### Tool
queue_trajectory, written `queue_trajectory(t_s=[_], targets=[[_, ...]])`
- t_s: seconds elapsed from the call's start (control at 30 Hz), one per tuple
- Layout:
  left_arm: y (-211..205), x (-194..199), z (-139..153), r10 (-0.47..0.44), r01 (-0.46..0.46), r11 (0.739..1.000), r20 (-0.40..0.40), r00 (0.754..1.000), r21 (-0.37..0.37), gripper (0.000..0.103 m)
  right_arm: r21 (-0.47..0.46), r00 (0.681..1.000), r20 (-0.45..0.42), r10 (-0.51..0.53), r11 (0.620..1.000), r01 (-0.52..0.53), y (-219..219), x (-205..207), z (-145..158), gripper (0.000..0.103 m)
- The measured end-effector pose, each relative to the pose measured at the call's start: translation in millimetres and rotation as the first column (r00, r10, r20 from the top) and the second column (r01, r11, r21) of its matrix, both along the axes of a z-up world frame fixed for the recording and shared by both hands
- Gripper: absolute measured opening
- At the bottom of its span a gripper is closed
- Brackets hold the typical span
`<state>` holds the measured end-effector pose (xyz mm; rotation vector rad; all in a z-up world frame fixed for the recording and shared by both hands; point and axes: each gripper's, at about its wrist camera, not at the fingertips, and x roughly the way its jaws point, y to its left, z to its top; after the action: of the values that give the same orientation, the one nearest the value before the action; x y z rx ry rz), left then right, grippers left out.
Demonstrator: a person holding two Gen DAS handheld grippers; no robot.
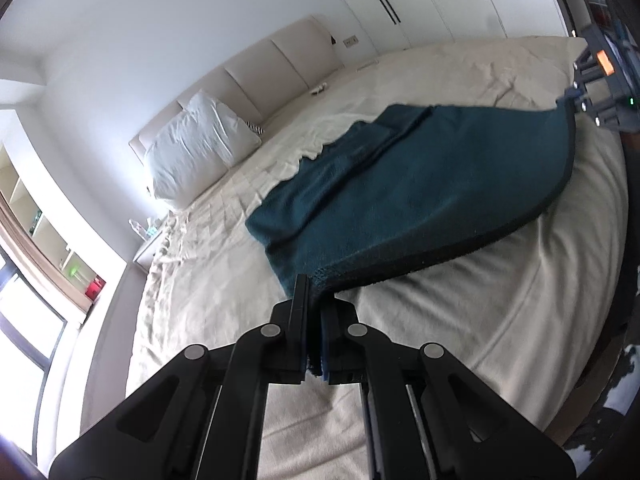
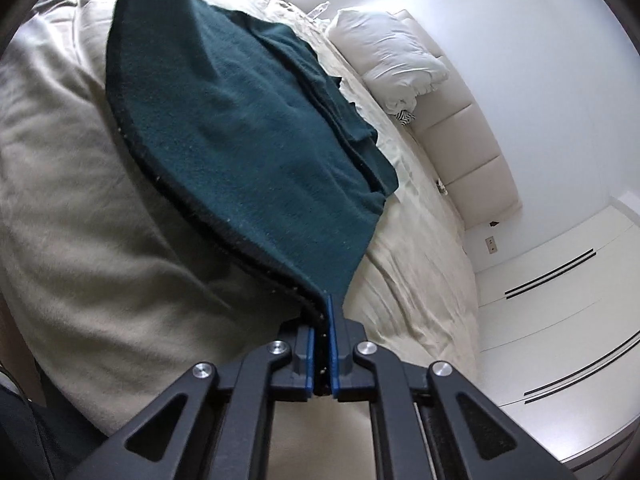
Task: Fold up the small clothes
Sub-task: 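Fold the lifted hem over toward the collar with both grippers, then open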
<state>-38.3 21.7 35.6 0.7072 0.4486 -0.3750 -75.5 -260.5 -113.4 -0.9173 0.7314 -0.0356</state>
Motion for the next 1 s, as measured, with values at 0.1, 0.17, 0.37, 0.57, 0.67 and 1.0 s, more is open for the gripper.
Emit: queue_trajectory(t_s=[0.1,0.17,0.37,0.57,0.67,1.0], targets=[[5,7,-1,0.017,-0.017,0.999,-0.014,1.000,-0.033,0.003,0.018,1.000,0.016,0.006,1.000,-0.006,-4,11,11,0.005],[8,18,6,0.031,-0.032,0.997,-0.012,0.999,-0.068,0.003,0.029,0.999,0.042,0.005,1.000,-0.006,-8,25,23,0.005],[6,77,27,0.060,-0.059,0.992,0.013,0.998,-0.114,0.003,0.010,0.993,0.116,0.033,0.999,-0.035,-18,94,57,0.005],[13,180,35,0.131,-0.139,0.972,-0.055,0.990,-0.188,0.003,-0.010,0.990,0.136,0.043,0.999,-0.042,-29,192,72,0.005],[11,234,32,0.154,-0.170,0.968,-0.093,0.984,-0.186,0.003,0.001,0.992,0.124,0.031,1.000,-0.031,-36,238,73,0.005],[-6,397,-3,0.202,-0.248,0.955,-0.255,0.946,-0.164,0.003,0.053,0.999,0.004,-0.036,0.998,0.036,-58,359,44,0.005]])
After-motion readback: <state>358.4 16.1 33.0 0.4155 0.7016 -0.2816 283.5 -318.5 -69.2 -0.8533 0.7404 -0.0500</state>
